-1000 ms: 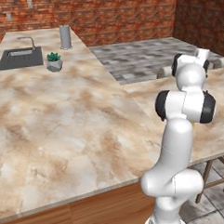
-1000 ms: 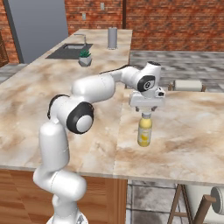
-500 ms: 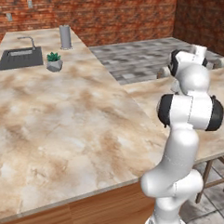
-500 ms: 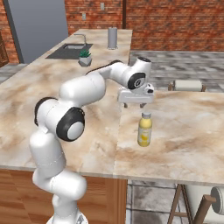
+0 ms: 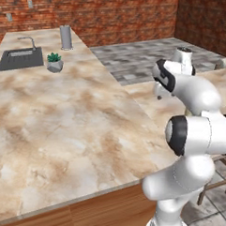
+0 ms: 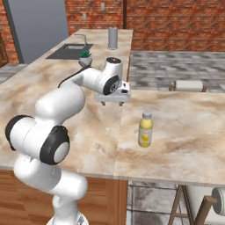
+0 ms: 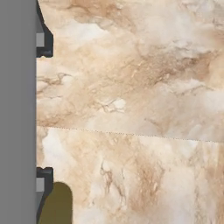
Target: Place the drinks on the dining counter in a tight cluster.
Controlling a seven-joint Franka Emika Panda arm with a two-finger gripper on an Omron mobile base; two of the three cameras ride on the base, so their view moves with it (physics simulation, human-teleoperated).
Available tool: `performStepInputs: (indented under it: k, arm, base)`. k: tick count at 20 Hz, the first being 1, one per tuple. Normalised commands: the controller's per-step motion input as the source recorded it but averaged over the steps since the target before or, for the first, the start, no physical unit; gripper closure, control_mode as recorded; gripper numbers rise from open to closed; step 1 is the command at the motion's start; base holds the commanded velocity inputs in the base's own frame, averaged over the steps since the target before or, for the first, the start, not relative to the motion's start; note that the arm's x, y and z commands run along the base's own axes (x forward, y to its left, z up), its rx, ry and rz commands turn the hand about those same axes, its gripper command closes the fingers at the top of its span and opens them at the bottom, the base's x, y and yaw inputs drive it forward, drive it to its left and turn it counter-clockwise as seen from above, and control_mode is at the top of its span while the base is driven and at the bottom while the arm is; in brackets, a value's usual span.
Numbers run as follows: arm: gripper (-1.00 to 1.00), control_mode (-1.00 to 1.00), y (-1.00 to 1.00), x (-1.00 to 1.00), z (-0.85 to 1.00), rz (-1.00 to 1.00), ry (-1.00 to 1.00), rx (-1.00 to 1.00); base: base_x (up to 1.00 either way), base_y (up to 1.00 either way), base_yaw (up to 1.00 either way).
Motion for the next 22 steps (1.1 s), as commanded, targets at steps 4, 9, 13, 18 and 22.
performStepInputs:
  k: [4,9,13,18,22]
  arm:
    - [-1.0,-1.0,0.98,-0.01,0.16,-0.21,0.11,-0.12]
    - [-1.0,-1.0,0.55,-0.22,0.41,-0.11,0.24,-0.06]
    - [-1.0,-1.0,0.21,-0.57,0.55,-0.05,0.27,-0.01]
    - [-1.0,-1.0,0.0,-0.97,0.38,0.0,0.2,0.0]
    - [-1.0,-1.0,-0.22,-1.0,-0.05,0.0,0.16,0.03]
  base:
    - [0.0,0.0,0.0]
    - [0.0,0.0,0.0]
    - [0.0,0.0,0.0]
    - [0.0,0.0,0.0]
    - [0.0,0.0,0.0]
